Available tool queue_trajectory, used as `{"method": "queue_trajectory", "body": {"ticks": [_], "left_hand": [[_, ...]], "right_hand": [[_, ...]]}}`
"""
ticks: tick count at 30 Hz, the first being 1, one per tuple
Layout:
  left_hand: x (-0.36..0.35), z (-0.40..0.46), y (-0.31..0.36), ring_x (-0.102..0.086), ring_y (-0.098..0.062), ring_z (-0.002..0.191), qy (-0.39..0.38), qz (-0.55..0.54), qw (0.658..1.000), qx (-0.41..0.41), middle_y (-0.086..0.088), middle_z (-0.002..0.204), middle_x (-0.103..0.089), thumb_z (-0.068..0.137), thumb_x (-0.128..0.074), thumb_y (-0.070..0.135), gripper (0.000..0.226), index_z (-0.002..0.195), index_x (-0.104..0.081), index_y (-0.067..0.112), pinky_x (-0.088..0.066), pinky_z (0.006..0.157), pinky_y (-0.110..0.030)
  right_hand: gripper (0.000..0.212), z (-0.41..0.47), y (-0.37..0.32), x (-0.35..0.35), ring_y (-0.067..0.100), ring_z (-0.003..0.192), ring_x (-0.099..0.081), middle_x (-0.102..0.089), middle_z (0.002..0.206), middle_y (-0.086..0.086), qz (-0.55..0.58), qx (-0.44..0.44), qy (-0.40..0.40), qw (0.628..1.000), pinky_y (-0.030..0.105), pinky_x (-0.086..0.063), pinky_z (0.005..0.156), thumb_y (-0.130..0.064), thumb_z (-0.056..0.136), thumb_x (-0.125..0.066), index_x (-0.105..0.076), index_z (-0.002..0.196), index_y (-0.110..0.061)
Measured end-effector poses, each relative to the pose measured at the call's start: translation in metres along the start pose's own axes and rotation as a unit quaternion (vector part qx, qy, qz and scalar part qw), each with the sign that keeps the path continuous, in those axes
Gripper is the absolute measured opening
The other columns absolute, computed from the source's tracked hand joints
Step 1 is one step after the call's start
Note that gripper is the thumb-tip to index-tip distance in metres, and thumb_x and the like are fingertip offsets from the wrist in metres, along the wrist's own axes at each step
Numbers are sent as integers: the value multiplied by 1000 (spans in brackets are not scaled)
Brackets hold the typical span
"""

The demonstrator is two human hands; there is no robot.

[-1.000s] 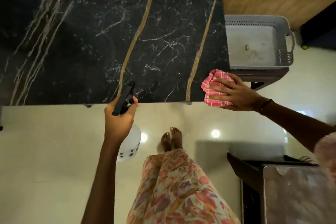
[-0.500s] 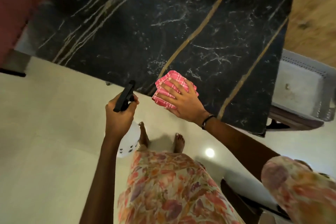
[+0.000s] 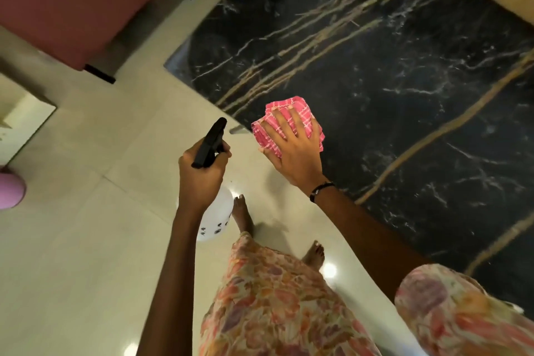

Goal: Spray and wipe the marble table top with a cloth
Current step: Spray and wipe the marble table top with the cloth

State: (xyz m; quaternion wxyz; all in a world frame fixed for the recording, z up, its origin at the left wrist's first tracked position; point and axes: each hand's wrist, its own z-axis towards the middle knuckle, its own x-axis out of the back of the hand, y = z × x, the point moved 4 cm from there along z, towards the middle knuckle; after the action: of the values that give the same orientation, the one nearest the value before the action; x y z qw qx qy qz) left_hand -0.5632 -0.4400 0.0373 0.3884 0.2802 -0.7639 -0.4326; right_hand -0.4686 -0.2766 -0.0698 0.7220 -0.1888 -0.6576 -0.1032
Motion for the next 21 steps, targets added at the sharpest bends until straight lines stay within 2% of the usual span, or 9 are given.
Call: {"method": "queue_trajectory", "body": {"ticks": [4,7,10,13,18,21], "left_hand": [[39,45,-5,-41,-24,44,23,-15,1000,12,-25,83,-62,77,-52,12,15,84,-64,8,-38,47,-32],[59,73,-6,-41,-26,45,29,-28,999,11,-23,83,-62,75,-51,16,16,82,-63,9,-37,49,-35],[76,98,-8,-42,-22,43,36,-38,999,12,-21,84,-63,78,-53,14,9,78,-62,14,-38,47,-30],[88,115,-13,-40,-15,39,42,-40,998,13,-21,84,-63,82,-54,6,12,79,-62,14,-37,42,-24],[103,135,-22,-39,-26,46,37,-54,998,21,-19,83,-63,77,-52,11,11,79,-62,10,-36,49,-33],[112,140,-28,-39,-27,46,38,-52,997,29,-18,83,-63,81,-53,5,12,78,-62,12,-36,49,-34]], "right_hand": [[60,56,-33,-11,32,140,-33,-44,149,5,-8,9,3,1000,62,-19,112,-60,93,-41,-45,142,-26],[60,96,-58,-20,32,140,-33,-44,148,6,-13,12,19,1000,63,-20,111,-57,92,-47,-45,142,-25],[60,132,-82,-26,34,138,-37,-47,145,8,-20,16,49,998,64,-24,109,-53,88,-57,-48,139,-23],[61,163,-102,-32,33,136,-39,-49,144,8,-22,18,70,997,63,-26,108,-52,85,-61,-51,138,-23],[58,214,-135,-38,32,134,-42,-53,141,7,-12,7,85,996,63,-29,105,-48,82,-66,-55,133,-23],[51,243,-151,-41,31,130,-46,-58,132,5,-6,3,75,997,63,-28,105,-49,81,-65,-61,124,-23]]}}
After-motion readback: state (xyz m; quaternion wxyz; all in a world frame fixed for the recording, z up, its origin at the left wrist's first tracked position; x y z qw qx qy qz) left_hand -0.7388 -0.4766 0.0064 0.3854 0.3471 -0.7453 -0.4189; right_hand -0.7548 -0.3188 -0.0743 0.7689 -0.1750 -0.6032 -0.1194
